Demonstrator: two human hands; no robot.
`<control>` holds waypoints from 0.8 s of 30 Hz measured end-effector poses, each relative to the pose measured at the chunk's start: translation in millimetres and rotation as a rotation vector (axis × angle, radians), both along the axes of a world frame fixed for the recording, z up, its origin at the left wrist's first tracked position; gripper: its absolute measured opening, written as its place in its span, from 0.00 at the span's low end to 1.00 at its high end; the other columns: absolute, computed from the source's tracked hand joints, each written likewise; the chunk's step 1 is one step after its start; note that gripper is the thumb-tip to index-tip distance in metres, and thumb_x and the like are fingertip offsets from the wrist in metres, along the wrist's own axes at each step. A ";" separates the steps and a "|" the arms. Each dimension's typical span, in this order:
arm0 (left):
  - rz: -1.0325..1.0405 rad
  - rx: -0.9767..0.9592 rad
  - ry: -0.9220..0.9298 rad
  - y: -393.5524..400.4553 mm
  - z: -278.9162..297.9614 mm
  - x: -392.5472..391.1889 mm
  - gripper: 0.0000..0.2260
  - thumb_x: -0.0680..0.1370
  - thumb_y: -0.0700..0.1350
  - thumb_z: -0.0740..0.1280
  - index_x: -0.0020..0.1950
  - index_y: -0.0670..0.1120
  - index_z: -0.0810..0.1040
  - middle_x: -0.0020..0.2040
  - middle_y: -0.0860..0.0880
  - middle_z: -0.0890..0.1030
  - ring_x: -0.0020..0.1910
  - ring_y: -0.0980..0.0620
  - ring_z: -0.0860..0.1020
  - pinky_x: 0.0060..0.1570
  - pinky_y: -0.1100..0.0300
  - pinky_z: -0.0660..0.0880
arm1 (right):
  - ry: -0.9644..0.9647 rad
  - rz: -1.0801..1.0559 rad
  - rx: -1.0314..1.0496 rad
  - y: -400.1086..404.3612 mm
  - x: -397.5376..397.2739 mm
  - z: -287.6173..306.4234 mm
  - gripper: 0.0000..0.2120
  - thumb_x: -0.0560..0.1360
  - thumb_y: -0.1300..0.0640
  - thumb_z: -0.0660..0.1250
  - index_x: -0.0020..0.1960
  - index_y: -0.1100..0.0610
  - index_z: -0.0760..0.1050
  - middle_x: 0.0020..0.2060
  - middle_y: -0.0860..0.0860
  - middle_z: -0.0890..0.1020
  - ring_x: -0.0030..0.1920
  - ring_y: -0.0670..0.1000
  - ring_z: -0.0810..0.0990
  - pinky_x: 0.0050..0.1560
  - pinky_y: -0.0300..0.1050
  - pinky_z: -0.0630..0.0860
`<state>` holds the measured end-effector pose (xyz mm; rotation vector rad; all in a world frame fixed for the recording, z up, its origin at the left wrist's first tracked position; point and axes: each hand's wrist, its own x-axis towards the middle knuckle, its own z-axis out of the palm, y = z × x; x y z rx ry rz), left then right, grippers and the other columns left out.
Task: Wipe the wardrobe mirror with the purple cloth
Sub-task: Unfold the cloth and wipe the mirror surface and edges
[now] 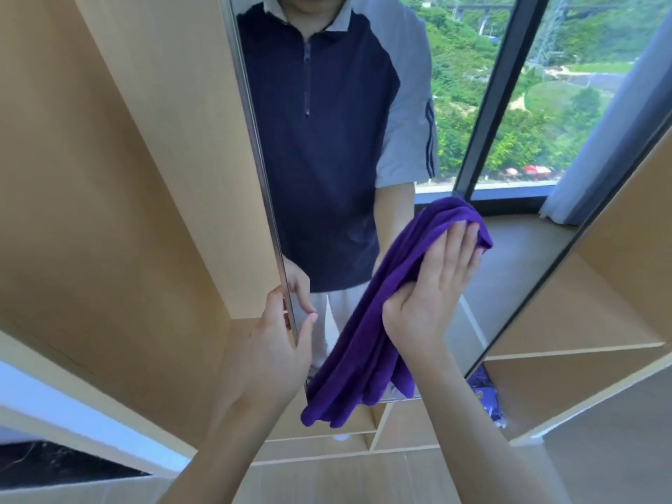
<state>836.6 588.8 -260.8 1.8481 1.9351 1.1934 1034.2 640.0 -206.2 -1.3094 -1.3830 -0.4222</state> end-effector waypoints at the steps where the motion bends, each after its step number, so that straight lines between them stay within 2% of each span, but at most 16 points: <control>1: 0.017 -0.005 0.012 0.0 -1.0 0.5 0.14 0.76 0.70 0.56 0.60 0.72 0.60 0.34 0.62 0.78 0.30 0.63 0.78 0.26 0.65 0.70 | 0.024 0.005 0.000 -0.3 -4.1 0.2 0.37 0.66 0.70 0.54 0.76 0.64 0.56 0.77 0.61 0.57 0.80 0.62 0.47 0.80 0.57 0.40; 3: 0.047 -0.027 0.038 -2.1 -1.3 3.2 0.22 0.76 0.70 0.57 0.67 0.67 0.58 0.33 0.63 0.75 0.27 0.63 0.75 0.24 0.66 0.68 | 0.047 0.031 -0.019 -2.3 -14.2 -0.4 0.36 0.68 0.68 0.54 0.76 0.62 0.55 0.78 0.60 0.55 0.82 0.58 0.43 0.80 0.56 0.39; 4: 0.051 -0.048 0.043 -3.6 -1.8 4.6 0.26 0.75 0.70 0.59 0.69 0.66 0.56 0.34 0.63 0.75 0.27 0.63 0.75 0.24 0.63 0.70 | 0.019 0.059 -0.035 -4.0 -19.0 -2.2 0.34 0.69 0.66 0.54 0.76 0.63 0.56 0.78 0.59 0.55 0.82 0.58 0.43 0.80 0.56 0.39; 6: 0.044 -0.091 0.021 -6.3 -2.0 6.9 0.31 0.71 0.72 0.63 0.70 0.66 0.54 0.38 0.62 0.77 0.30 0.61 0.77 0.27 0.58 0.76 | -0.116 0.146 -0.073 -8.2 -27.3 -9.5 0.34 0.68 0.61 0.56 0.74 0.62 0.59 0.77 0.57 0.56 0.80 0.59 0.47 0.80 0.55 0.37; 8: 0.039 -0.097 -0.003 -8.0 -0.1 9.3 0.35 0.69 0.73 0.64 0.71 0.64 0.57 0.44 0.64 0.76 0.34 0.64 0.76 0.29 0.67 0.73 | -0.292 0.205 -0.107 -12.7 -33.5 -19.8 0.36 0.67 0.58 0.57 0.75 0.58 0.58 0.77 0.53 0.55 0.79 0.58 0.50 0.80 0.54 0.37; 9: 0.041 -0.095 -0.012 -8.3 0.7 10.4 0.35 0.69 0.73 0.64 0.70 0.62 0.59 0.45 0.65 0.75 0.35 0.66 0.75 0.30 0.73 0.69 | -0.361 0.212 -0.117 -14.1 -34.8 -24.8 0.36 0.67 0.57 0.58 0.75 0.57 0.58 0.77 0.53 0.56 0.79 0.58 0.51 0.80 0.54 0.37; 10: 0.050 -0.093 -0.015 -8.3 1.6 11.7 0.33 0.71 0.73 0.65 0.70 0.60 0.60 0.44 0.65 0.75 0.34 0.67 0.76 0.26 0.74 0.67 | -0.408 0.213 -0.119 -14.3 -34.1 -28.7 0.35 0.69 0.57 0.58 0.76 0.57 0.58 0.77 0.52 0.58 0.79 0.57 0.51 0.80 0.53 0.38; 12: 0.083 -0.094 -0.008 -7.8 1.6 13.2 0.29 0.74 0.67 0.68 0.68 0.58 0.62 0.40 0.66 0.74 0.36 0.70 0.78 0.25 0.74 0.69 | -0.468 0.210 -0.114 -12.2 -27.2 -31.2 0.33 0.72 0.58 0.58 0.76 0.56 0.57 0.75 0.52 0.60 0.78 0.56 0.52 0.80 0.52 0.38; 13: 0.099 -0.096 -0.003 -6.9 1.3 14.3 0.27 0.76 0.63 0.70 0.68 0.57 0.61 0.40 0.67 0.74 0.35 0.67 0.78 0.26 0.72 0.69 | -0.490 0.206 -0.106 -10.4 -21.1 -30.4 0.31 0.72 0.59 0.57 0.76 0.56 0.59 0.75 0.52 0.61 0.78 0.56 0.53 0.81 0.52 0.39; 15: 0.124 -0.098 -0.008 -5.0 -0.7 17.8 0.27 0.76 0.58 0.72 0.68 0.56 0.61 0.42 0.67 0.74 0.37 0.59 0.79 0.31 0.65 0.71 | -0.507 0.192 -0.076 -6.2 -4.2 -28.4 0.29 0.72 0.61 0.57 0.73 0.56 0.64 0.74 0.50 0.63 0.78 0.54 0.54 0.81 0.51 0.40; 17: 0.132 -0.108 -0.054 -4.8 -0.8 21.6 0.31 0.74 0.59 0.75 0.68 0.57 0.61 0.47 0.69 0.75 0.41 0.57 0.78 0.37 0.58 0.72 | -0.505 0.170 -0.051 -4.3 14.8 -26.9 0.27 0.72 0.64 0.57 0.71 0.56 0.66 0.73 0.50 0.64 0.77 0.54 0.54 0.81 0.51 0.41; 19: 0.142 -0.121 -0.092 -5.9 0.6 24.5 0.36 0.70 0.61 0.78 0.69 0.59 0.60 0.52 0.69 0.75 0.45 0.57 0.77 0.43 0.56 0.73 | -0.498 0.137 -0.036 -2.7 35.3 -26.4 0.27 0.72 0.64 0.57 0.70 0.56 0.67 0.72 0.50 0.65 0.77 0.54 0.54 0.81 0.51 0.41; 21: 0.172 -0.133 -0.095 -9.4 1.5 28.7 0.40 0.67 0.64 0.78 0.70 0.60 0.59 0.58 0.62 0.76 0.50 0.56 0.78 0.46 0.57 0.73 | -0.456 0.110 -0.044 -0.6 55.8 -25.3 0.28 0.69 0.65 0.59 0.70 0.57 0.66 0.72 0.53 0.66 0.77 0.55 0.53 0.81 0.51 0.40; 24: 0.194 -0.143 -0.109 -14.0 0.9 41.1 0.43 0.65 0.68 0.75 0.72 0.60 0.57 0.64 0.59 0.74 0.57 0.54 0.78 0.51 0.57 0.73 | -0.312 0.084 -0.070 3.1 84.4 -16.6 0.32 0.65 0.65 0.58 0.71 0.60 0.63 0.74 0.57 0.62 0.78 0.58 0.49 0.81 0.50 0.37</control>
